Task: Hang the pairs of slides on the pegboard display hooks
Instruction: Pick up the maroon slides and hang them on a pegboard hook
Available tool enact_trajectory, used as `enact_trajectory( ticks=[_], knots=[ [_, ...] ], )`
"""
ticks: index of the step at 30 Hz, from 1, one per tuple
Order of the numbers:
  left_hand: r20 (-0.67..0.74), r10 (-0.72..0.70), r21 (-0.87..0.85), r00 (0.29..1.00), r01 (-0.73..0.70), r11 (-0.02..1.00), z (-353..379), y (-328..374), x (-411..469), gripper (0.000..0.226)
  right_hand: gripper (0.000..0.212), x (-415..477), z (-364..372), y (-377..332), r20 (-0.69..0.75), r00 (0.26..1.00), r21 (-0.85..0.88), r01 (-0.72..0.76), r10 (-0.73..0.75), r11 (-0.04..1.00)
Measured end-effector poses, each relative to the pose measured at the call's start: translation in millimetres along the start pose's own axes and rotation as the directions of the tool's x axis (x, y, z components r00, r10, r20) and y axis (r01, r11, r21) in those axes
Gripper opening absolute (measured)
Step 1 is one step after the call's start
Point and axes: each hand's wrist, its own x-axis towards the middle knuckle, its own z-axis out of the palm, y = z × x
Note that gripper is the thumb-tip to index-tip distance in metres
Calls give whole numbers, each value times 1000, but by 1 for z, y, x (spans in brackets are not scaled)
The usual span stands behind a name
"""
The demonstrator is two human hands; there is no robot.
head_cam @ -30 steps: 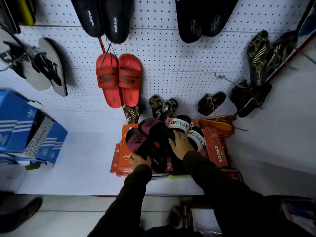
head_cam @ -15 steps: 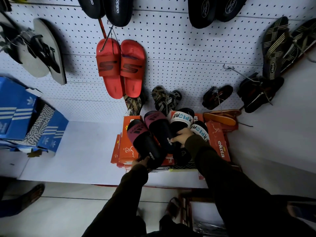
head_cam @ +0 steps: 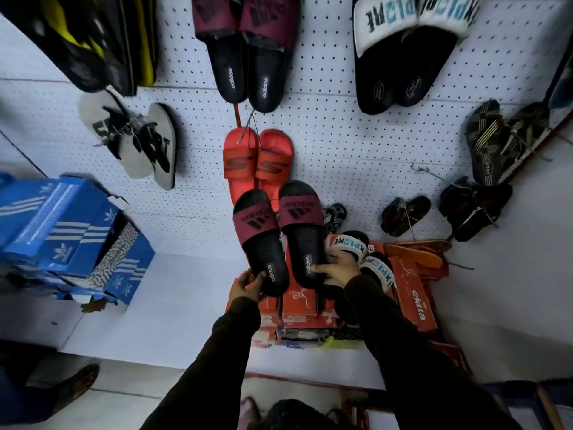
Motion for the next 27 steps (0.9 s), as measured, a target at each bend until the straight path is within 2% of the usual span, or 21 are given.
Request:
enact_trajectory(
  ticks=[4,6,10,14,18,24,27],
  knots=[
    [24,232,16,972,-232,973,-5,40,-8,47,60,-15,14,-33,-31,982,60,186,-184,981],
    [33,312,11,949,-313,950,-4,64,-12,48,62,-21,22,-54,-33,965,78,262,-260,962],
    [39,455,-25,890,-454,891,-4,114,-18,48,52,-34,38,-96,-41,917,101,399,-397,911],
    [58,566,-60,822,-563,824,-7,159,-24,45,58,-53,51,-135,-76,853,52,520,-516,853],
    [48,649,-88,759,-644,760,-9,206,-30,46,57,-70,64,-179,-80,787,101,617,-612,780],
    [36,757,-134,652,-748,650,-7,283,-41,43,45,-85,80,-244,-71,697,152,715,-714,683],
    [28,783,-157,622,-771,618,-5,323,-45,44,48,-87,90,-275,-50,680,180,726,-731,663]
  ],
)
